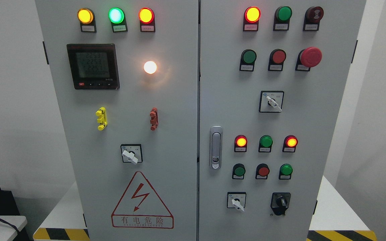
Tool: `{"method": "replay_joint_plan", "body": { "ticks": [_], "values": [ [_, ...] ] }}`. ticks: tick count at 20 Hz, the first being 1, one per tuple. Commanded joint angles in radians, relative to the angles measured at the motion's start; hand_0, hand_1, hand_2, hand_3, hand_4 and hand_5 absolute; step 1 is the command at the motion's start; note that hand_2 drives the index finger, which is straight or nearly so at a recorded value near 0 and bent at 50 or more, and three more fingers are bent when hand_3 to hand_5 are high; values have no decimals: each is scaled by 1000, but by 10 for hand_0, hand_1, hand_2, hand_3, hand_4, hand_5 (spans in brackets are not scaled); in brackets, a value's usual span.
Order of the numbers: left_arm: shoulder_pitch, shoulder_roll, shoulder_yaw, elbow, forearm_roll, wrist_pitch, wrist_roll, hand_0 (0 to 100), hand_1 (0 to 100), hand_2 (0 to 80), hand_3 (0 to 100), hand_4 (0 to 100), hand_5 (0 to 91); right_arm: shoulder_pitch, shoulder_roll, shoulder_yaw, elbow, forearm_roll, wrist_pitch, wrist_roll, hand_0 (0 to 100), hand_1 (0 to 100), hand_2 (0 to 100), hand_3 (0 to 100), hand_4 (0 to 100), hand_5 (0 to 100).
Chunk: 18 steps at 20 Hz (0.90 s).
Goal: Trip black knob to open circuit
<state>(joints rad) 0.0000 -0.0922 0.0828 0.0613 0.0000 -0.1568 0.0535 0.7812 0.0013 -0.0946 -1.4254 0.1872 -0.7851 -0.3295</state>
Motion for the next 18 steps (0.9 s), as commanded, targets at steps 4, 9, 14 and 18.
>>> {"method": "replay_joint_plan", "body": {
  "ticks": [4, 9, 14, 18],
  "values": [
    [-8, 0, 0, 0, -34, 0, 0, 120, 389, 0, 0, 0, 0, -71, 16, 10, -368, 5, 70, 0, 228, 723, 332, 703, 782, 878],
    [-8, 0, 0, 0, -32, 0, 0, 120, 389, 0, 0, 0, 0, -117, 22, 1, -432, 6, 162, 1, 223, 725, 307, 707, 767, 849],
    [-8, 0, 0, 0, -32, 0, 0, 120, 389, 0, 0, 0, 0, -200, 6, 9, -434, 6, 208, 1, 224, 730, 301, 704, 764, 849],
    [-8, -1, 0, 0, -34, 0, 0, 120, 389, 0, 0, 0, 0, -292, -3, 13, -434, 9, 297, 1, 206, 754, 302, 707, 765, 857]
  ]
}}
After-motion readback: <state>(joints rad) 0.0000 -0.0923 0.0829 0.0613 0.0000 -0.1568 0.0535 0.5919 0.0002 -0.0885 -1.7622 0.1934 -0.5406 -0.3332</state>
